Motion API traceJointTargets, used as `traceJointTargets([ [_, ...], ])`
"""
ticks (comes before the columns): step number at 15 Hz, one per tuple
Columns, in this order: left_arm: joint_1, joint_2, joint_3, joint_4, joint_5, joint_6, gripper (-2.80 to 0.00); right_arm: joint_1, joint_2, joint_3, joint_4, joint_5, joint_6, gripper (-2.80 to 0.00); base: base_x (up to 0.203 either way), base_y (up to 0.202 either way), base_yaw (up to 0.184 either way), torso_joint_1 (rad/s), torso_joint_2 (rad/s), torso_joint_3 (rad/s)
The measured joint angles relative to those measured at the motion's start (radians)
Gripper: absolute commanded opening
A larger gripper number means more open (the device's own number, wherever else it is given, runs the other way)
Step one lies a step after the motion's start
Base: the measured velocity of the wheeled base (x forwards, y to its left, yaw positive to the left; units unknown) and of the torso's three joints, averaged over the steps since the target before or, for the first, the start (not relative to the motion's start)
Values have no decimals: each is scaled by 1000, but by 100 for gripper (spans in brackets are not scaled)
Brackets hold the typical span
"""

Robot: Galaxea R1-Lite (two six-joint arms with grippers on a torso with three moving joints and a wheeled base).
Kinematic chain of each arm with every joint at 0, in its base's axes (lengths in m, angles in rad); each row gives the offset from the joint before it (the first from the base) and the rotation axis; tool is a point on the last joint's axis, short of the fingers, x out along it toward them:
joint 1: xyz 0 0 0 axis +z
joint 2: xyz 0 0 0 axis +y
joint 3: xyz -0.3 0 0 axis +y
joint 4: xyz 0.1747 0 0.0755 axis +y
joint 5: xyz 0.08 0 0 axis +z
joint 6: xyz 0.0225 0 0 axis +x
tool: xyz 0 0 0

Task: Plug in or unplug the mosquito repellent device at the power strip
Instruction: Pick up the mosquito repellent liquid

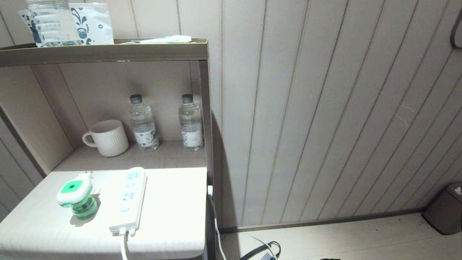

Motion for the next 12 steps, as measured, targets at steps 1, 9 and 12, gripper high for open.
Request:
traceJointTargets([
  [1, 0, 0, 0, 0, 0, 0, -280, 0, 0, 0, 0, 1, -1, -280, 0, 0, 0, 0, 0, 0],
  [9, 0, 0, 0, 0, 0, 0, -280, 0, 0, 0, -2, 0, 28, -280, 0, 0, 0, 0, 0, 0],
  [12, 0, 0, 0, 0, 0, 0, -280, 0, 0, 0, -3, -1, 28, -280, 0, 0, 0, 0, 0, 0],
])
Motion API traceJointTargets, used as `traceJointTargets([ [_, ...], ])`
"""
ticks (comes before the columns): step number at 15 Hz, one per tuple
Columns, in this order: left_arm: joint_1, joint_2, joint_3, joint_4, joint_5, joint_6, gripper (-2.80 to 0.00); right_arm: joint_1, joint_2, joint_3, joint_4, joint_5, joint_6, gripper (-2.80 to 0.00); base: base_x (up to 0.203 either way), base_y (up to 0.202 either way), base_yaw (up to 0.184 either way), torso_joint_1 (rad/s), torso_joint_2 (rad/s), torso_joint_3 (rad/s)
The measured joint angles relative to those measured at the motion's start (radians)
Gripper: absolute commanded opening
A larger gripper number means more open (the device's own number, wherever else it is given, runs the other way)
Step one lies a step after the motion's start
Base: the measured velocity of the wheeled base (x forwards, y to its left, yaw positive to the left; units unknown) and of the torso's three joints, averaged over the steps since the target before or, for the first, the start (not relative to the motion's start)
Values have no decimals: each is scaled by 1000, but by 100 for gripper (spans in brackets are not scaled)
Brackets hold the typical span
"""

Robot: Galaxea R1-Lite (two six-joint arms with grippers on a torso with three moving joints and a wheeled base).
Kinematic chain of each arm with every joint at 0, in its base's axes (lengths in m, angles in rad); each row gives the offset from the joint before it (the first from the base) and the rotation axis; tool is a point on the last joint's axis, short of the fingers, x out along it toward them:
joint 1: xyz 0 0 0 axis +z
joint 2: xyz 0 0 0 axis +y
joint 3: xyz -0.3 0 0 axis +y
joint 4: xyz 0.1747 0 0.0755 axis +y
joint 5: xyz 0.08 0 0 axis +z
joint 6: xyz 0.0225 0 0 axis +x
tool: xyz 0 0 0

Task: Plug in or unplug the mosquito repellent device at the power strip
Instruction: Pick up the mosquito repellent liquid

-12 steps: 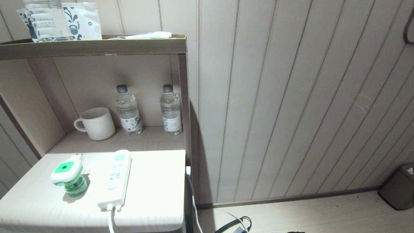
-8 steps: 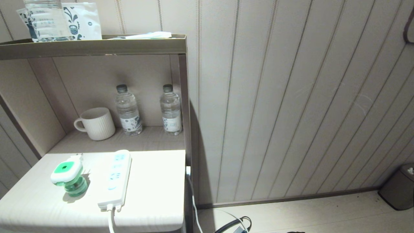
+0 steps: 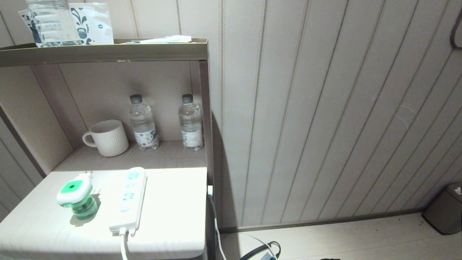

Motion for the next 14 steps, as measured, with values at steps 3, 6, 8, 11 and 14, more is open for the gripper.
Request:
traceJointTargets([
  [3, 0, 0, 0, 0, 0, 0, -280, 0, 0, 0, -2, 1, -6, -280, 0, 0, 0, 0, 0, 0],
  [6, 0, 0, 0, 0, 0, 0, -280, 0, 0, 0, 0, 1, -6, -280, 0, 0, 0, 0, 0, 0],
  [8, 0, 0, 0, 1, 0, 3, -280, 0, 0, 0, 0, 0, 0, -280, 0, 0, 0, 0, 0, 0],
  [11, 0, 0, 0, 6, 4, 9, -280, 0, -1, 0, 1, 0, 3, -280, 0, 0, 0, 0, 0, 0],
  [14, 0, 12, -48, 28, 23, 26, -280, 0, -1, 0, 1, 0, 3, -280, 0, 0, 0, 0, 0, 0],
])
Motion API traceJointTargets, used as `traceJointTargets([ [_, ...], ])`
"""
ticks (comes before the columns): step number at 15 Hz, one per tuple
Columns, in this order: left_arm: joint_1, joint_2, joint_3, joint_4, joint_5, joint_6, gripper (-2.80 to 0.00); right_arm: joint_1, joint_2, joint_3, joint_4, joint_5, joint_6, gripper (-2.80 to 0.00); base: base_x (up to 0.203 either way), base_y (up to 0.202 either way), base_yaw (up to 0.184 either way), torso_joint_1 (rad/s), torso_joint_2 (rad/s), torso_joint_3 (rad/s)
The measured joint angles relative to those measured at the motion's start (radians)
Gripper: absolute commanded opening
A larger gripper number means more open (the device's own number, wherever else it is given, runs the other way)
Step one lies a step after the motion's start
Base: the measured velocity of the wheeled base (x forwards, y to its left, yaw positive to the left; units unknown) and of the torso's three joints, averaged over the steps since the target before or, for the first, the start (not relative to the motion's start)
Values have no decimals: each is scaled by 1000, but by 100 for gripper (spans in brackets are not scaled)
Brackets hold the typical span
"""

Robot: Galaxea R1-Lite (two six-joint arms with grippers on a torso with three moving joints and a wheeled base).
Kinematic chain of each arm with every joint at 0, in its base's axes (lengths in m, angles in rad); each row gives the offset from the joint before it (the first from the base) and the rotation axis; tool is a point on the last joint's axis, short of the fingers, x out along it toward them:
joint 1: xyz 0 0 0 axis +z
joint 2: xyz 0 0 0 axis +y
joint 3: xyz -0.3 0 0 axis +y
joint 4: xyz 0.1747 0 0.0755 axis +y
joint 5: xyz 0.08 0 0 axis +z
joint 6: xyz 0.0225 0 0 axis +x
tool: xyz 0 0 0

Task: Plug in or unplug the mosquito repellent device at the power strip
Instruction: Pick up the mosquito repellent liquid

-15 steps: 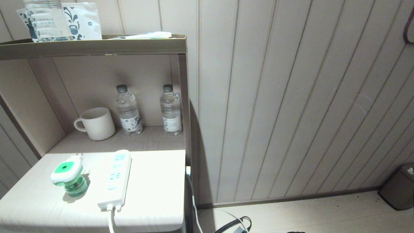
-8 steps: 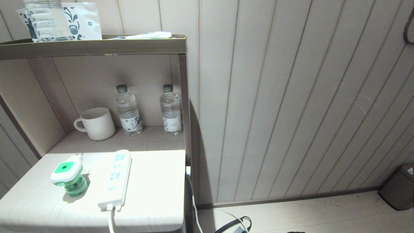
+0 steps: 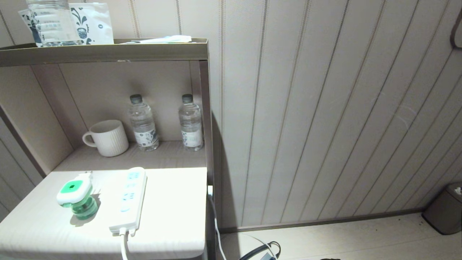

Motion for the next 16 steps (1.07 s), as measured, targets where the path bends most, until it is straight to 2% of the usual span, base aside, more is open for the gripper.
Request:
traceJointTargets([
  [4, 0, 146, -134, 35, -4, 22, -280, 0, 0, 0, 0, 0, 0, -280, 0, 0, 0, 0, 0, 0],
  [8, 0, 397, -187, -68, -17, 33, -280, 0, 0, 0, 0, 0, 0, -280, 0, 0, 0, 0, 0, 0],
  [11, 0, 565, -186, -174, -21, 31, -280, 0, 0, 0, 0, 0, 0, -280, 0, 0, 0, 0, 0, 0],
  [16, -3, 645, -113, -194, -56, 16, -280, 0, 0, 0, 0, 0, 0, -280, 0, 0, 0, 0, 0, 0],
])
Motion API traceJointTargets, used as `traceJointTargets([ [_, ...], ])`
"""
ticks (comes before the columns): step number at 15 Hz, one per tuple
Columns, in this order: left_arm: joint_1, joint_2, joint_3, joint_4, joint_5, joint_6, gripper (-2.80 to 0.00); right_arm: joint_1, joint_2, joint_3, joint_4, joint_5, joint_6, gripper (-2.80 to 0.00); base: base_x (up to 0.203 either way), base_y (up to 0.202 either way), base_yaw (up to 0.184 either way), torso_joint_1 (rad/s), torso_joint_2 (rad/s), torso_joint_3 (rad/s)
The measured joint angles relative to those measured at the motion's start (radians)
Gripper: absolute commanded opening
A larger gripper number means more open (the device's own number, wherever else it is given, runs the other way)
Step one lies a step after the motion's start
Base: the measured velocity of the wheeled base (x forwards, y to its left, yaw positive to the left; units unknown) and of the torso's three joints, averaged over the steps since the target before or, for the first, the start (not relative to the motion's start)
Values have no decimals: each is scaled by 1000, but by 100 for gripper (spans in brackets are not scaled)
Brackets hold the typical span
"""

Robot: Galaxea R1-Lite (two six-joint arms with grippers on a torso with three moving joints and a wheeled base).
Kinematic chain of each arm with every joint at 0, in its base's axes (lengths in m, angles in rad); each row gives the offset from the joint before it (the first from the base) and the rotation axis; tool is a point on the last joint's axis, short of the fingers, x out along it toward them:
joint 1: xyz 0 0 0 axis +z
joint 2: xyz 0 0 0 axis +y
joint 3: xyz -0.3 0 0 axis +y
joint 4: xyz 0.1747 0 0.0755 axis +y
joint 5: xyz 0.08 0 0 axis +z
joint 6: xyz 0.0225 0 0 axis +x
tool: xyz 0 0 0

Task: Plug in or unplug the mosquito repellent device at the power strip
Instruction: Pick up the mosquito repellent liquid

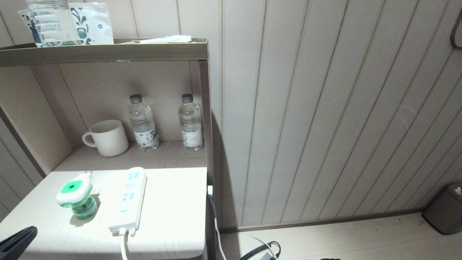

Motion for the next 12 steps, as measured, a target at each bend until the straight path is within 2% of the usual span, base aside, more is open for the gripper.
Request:
traceJointTargets([
  [3, 0, 12, 50, -35, 0, -7, -280, 0, 0, 0, 0, 0, 0, -280, 0, 0, 0, 0, 0, 0],
  [6, -2, 22, 121, -150, -16, -7, -280, 0, 0, 0, 0, 0, 0, -280, 0, 0, 0, 0, 0, 0],
  [7, -3, 29, 129, -173, -22, -10, 0, 0, 0, 0, 0, 0, 0, -280, 0, 0, 0, 0, 0, 0],
  [10, -5, 105, 141, -240, -33, -51, 0, 0, 0, 0, 0, 0, 0, -280, 0, 0, 0, 0, 0, 0],
  [12, -18, 191, 150, -321, -66, -74, 0, 0, 0, 0, 0, 0, 0, -280, 0, 0, 0, 0, 0, 0],
])
